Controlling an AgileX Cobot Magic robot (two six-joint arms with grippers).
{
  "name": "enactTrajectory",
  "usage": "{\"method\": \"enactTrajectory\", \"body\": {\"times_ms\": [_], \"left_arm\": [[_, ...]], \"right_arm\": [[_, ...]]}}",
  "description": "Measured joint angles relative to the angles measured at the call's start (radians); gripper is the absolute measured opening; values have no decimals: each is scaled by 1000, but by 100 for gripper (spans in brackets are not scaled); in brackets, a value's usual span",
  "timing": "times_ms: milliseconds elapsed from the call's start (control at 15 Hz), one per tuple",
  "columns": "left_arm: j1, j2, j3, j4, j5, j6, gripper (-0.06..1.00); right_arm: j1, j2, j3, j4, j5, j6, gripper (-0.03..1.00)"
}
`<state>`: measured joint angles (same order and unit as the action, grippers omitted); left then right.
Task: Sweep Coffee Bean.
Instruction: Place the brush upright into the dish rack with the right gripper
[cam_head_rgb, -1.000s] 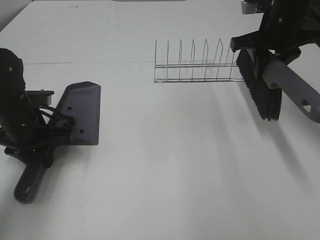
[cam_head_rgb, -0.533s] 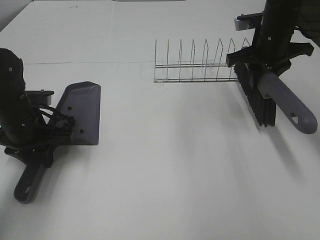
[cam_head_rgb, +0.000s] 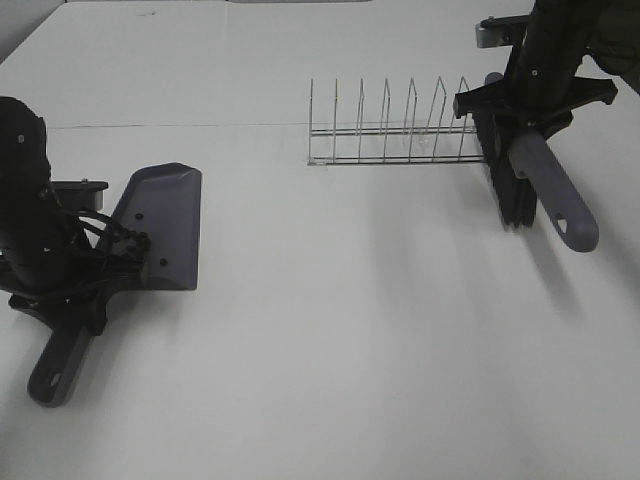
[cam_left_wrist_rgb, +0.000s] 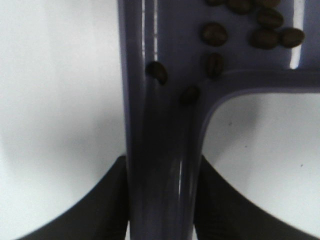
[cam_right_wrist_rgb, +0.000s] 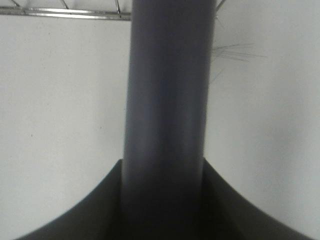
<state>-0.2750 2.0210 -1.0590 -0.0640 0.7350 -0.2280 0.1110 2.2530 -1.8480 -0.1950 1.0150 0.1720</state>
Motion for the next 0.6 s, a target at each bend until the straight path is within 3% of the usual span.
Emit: {"method": "enactTrajectory", "body": {"times_ms": [267, 600], "left_arm": [[0, 0, 0, 0, 0, 0, 32], [0, 0, 0, 0, -2, 0, 32]], "right_arm": [[-32, 131, -205, 50, 20, -34, 28], [-38, 203, -326, 56, 20, -58, 28]]}}
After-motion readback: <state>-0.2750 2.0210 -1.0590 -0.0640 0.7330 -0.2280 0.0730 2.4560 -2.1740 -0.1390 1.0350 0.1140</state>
